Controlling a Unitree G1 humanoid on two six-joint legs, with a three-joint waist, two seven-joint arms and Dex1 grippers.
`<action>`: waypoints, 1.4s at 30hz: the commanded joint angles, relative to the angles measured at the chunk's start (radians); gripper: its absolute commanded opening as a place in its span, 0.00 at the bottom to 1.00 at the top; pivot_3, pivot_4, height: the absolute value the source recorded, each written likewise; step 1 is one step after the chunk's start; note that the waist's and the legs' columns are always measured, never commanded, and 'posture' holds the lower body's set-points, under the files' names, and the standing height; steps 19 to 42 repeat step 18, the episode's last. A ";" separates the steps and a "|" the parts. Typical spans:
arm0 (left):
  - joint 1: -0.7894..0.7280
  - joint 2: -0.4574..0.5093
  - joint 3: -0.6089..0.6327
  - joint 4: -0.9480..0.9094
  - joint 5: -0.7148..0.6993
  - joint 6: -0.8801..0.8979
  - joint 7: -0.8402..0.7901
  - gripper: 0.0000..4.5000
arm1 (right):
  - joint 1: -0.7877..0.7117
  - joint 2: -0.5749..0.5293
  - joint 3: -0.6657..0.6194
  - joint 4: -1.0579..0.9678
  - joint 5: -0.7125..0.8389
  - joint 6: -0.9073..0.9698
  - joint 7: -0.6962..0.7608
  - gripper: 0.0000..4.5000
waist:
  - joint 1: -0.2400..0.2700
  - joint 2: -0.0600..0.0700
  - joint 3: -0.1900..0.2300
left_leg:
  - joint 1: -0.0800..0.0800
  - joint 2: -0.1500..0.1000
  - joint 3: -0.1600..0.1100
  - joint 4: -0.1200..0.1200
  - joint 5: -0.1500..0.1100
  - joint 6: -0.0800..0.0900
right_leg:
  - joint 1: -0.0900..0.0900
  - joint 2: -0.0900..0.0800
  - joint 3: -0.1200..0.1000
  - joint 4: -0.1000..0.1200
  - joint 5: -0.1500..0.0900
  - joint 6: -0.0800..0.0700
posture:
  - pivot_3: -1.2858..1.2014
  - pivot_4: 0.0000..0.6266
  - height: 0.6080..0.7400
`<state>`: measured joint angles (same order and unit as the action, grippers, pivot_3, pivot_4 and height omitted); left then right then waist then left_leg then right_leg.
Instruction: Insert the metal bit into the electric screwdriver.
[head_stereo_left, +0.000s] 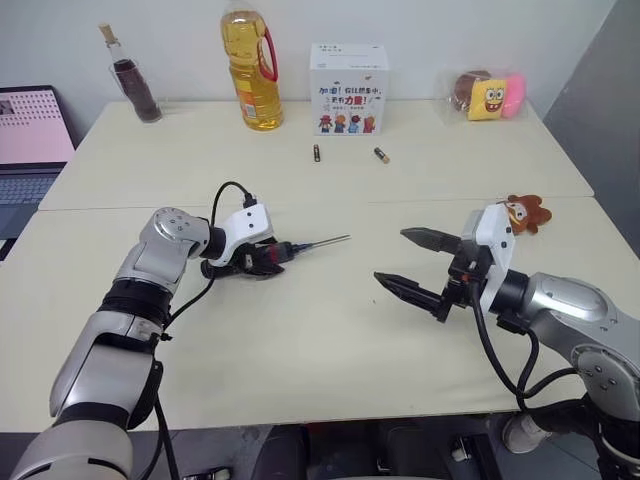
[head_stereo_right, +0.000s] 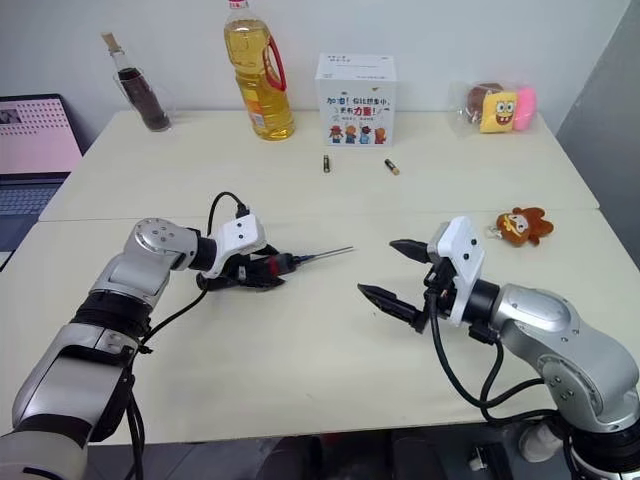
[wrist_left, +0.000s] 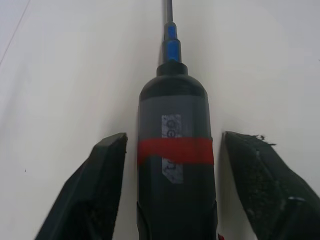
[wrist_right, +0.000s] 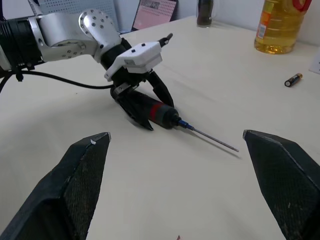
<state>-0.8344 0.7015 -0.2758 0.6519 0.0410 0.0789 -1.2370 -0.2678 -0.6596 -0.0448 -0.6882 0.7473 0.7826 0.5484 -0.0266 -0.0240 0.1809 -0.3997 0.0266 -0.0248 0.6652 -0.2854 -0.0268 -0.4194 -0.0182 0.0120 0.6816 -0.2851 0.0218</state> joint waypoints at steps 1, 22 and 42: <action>0.000 0.071 0.080 -0.059 -0.053 0.033 -0.054 0.97 | -0.005 -0.031 -0.003 0.015 -0.018 -0.036 0.057 1.00 | -0.003 0.000 0.000 | 0.000 0.000 0.000 0.000 0.000 0.000 | 0.000 0.000 0.000 0.000 0.000 0.000 | 0.52 0.24 1.00; 0.453 0.272 0.461 -0.620 -0.361 0.338 -0.041 0.99 | -0.049 -0.170 -0.010 0.398 -0.172 -0.230 0.377 1.00 | 0.001 0.000 0.000 | 0.001 0.004 0.000 0.001 0.000 0.000 | 0.000 -0.002 0.001 0.001 0.000 0.000 | 0.52 0.24 1.00; 0.453 0.272 0.461 -0.620 -0.361 0.338 -0.041 0.99 | -0.049 -0.170 -0.010 0.398 -0.172 -0.230 0.377 1.00 | 0.001 0.000 0.000 | 0.001 0.004 0.000 0.001 0.000 0.000 | 0.000 -0.002 0.001 0.001 0.000 0.000 | 0.52 0.24 1.00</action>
